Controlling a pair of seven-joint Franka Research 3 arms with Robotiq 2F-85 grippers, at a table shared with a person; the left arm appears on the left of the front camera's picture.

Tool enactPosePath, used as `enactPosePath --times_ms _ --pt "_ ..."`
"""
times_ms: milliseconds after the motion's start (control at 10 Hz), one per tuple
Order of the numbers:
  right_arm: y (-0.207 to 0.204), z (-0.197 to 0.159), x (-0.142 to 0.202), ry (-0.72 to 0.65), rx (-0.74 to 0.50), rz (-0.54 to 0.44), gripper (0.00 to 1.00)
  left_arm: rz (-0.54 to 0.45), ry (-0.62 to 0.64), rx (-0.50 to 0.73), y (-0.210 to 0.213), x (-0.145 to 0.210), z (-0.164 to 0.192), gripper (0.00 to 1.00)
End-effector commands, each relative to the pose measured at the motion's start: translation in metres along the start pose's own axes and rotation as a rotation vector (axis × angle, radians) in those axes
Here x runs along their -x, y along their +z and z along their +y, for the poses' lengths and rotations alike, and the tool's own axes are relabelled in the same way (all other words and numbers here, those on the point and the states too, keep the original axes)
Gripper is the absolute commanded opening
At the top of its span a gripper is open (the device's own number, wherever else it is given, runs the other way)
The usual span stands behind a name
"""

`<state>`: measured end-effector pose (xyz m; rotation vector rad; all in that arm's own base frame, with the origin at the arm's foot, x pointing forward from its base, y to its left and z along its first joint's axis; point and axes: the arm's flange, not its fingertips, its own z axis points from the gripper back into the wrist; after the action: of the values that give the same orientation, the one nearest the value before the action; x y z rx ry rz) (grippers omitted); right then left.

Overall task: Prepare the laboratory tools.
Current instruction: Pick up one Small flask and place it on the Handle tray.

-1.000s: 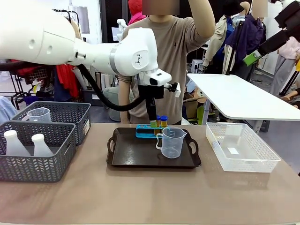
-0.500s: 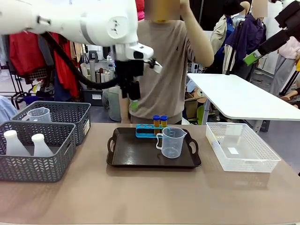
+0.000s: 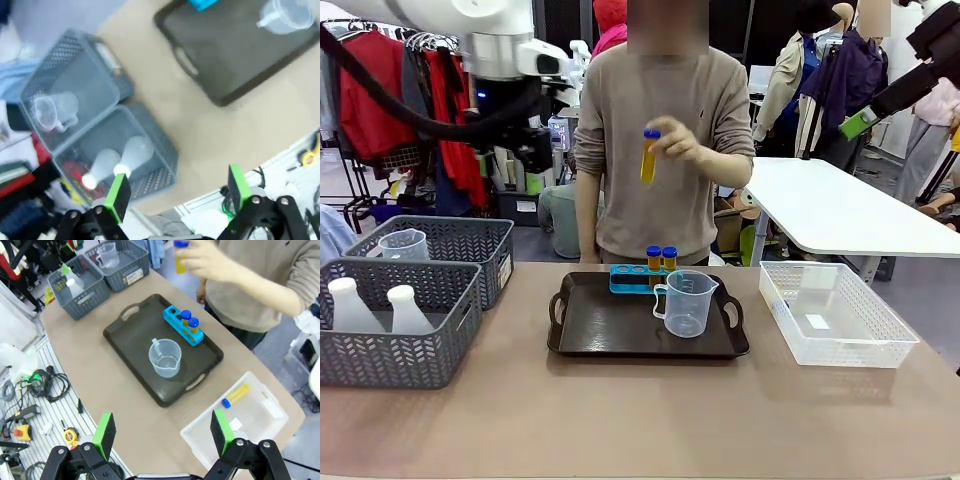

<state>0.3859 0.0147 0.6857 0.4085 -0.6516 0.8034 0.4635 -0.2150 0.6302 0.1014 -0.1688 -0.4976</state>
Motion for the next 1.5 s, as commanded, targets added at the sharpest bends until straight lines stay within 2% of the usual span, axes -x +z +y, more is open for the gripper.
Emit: enactPosePath --times_ms 0,100,300,400,500,600,700,1000,1100,1400 --pt "0.001 0.001 -0.002 -0.007 -0.007 -0.008 1.0 0.032 0.193 -0.046 -0.012 0.035 0.032 1.0" --pt "0.001 0.001 -0.002 -0.007 -0.007 -0.008 1.0 0.062 0.292 -0.055 -0.016 0.051 0.047 1.0" --pt "0.001 0.001 -0.002 -0.007 -0.007 -0.008 1.0 0.045 0.335 -0.06 -0.026 0.074 0.074 1.0" --pt "0.001 0.001 -0.002 -0.007 -0.007 -0.008 1.0 0.033 0.314 -0.023 -0.036 0.09 0.088 1.0" --pt "0.001 0.001 -0.002 -0.007 -0.007 -0.008 1.0 0.059 0.322 0.028 -0.055 0.097 0.101 1.0" --pt "0.001 0.001 -0.002 -0.007 -0.007 -0.008 1.0 0.094 0.316 0.024 -0.078 0.104 0.112 1.0" --pt "0.001 0.001 -0.002 -0.007 -0.007 -0.008 1.0 0.099 0.28 0.068 -0.1 0.105 0.118 1.0" --pt "0.001 0.001 -0.002 -0.007 -0.007 -0.008 1.0 0.065 0.335 0.098 -0.141 0.113 0.127 1.0" --pt "0.001 0.001 -0.002 -0.007 -0.007 -0.008 1.0 0.122 0.31 0.064 -0.128 0.108 0.124 1.0" --pt "0.001 0.001 -0.002 -0.007 -0.007 -0.008 1.0 0.122 0.31 0.064 -0.128 0.108 0.124 1.0"
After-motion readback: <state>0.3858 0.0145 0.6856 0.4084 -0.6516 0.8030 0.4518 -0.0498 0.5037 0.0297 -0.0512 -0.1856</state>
